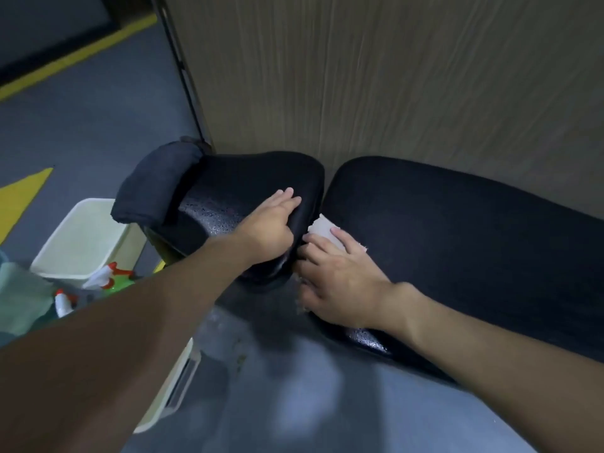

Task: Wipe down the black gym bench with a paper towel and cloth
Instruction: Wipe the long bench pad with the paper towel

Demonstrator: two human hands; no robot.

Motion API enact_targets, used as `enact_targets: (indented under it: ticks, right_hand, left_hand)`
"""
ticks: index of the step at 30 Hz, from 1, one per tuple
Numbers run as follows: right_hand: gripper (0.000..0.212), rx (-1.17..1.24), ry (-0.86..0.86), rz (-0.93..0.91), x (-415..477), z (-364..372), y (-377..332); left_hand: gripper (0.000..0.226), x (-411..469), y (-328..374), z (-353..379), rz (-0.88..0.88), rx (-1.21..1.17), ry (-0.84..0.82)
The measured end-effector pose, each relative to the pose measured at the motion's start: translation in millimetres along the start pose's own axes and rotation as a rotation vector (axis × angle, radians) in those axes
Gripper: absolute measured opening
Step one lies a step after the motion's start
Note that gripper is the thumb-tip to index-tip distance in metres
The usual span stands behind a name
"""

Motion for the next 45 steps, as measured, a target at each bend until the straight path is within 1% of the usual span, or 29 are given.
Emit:
enact_targets:
  ticks: [1,3,5,6,8,11,13,15,17,19,22,24,28,32,33,35,37,38,40,43,45]
  right_hand:
    - [0.062,-0.021,0.008,-0.056,-6,2,-8]
    - [0.054,-0.092,0.039,-0.161,-20,9,-23]
    - [0.044,-0.189,0.008,-0.203,-36,17,-30]
    - [0.043,-0.246,0.013,-0.211,-42,19,-30]
    - [0.05,-0.353,0.071,-0.205,-61,21,-30]
    - [0.067,-0.451,0.165,-0.149,-103,24,-24]
    - [0.069,-0.502,0.242,-0.106,-137,24,-14]
    - [0.07,-0.559,0.275,-0.048,-163,23,-7]
    - [0.072,-0.579,0.242,0.044,-169,25,-10]
    - [0.073,-0.591,0.211,0.099,-162,29,-16]
    - [0.074,-0.596,0.203,0.088,-161,30,-17]
    - [0.075,-0.6,0.238,0.07,-181,27,-11]
    - [0.075,-0.616,0.282,0.096,-242,21,9]
    - [0.073,-0.689,0.267,0.171,-271,13,16]
    - [0.073,-0.683,0.282,0.198,-268,13,11]
    - [0.076,-0.59,0.364,0.285,-257,16,1]
    - [0.071,-0.533,0.44,0.369,-246,23,-2]
    - [0.068,-0.549,0.453,0.379,-244,28,0]
    - [0.062,-0.616,0.466,0.333,-248,35,8]
    - [0.06,-0.718,0.516,0.253,-276,32,27]
    - [0.06,-0.753,0.58,0.275,-306,27,45]
  left_hand:
    - [0.073,-2,1,1,-0.006,-0.018,0.019]
    - [0.069,-12,3,6,0.009,-0.086,0.018]
    - [0.062,-28,5,16,0.058,-0.15,0.017]
    - [0.058,-36,5,20,0.087,-0.167,0.02]
    - [0.051,-54,5,31,0.135,-0.186,0.023]
    - [0.044,-76,7,50,0.177,-0.144,0.069]
    - [0.041,-87,10,62,0.176,-0.141,0.114]
    - [0.041,-98,15,73,0.164,-0.162,0.137]
    - [0.042,-110,25,81,0.161,-0.143,0.151]
    - [0.044,-123,37,85,0.163,-0.057,0.17]
    - [0.047,-135,52,89,0.166,0.034,0.166]
    - [0.046,-139,59,93,0.177,0.08,0.158]
    - [0.045,-144,85,113,0.214,0.233,0.141]
    - [0.048,-146,107,132,0.189,0.354,0.131]
    - [0.048,-148,109,134,0.177,0.37,0.131]
    - [0.048,-150,112,133,0.156,0.394,0.126]
    - [0.048,-152,116,132,0.141,0.402,0.118]
    - [0.048,-153,119,131,0.135,0.404,0.12]
    - [0.048,-153,124,131,0.135,0.413,0.127]
    - [0.054,-158,135,136,0.192,0.417,0.1]
    - [0.056,-163,145,146,0.229,0.407,0.087]
Point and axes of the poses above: each hand's wrist, its own x-axis towards the middle knuckle, its own z-axis out of the palm, y = z × x, the point moved 1 cm from there along x, towards the middle knuckle, and after that the axes turned 15 degrees about -z, right-handed, at the moved point
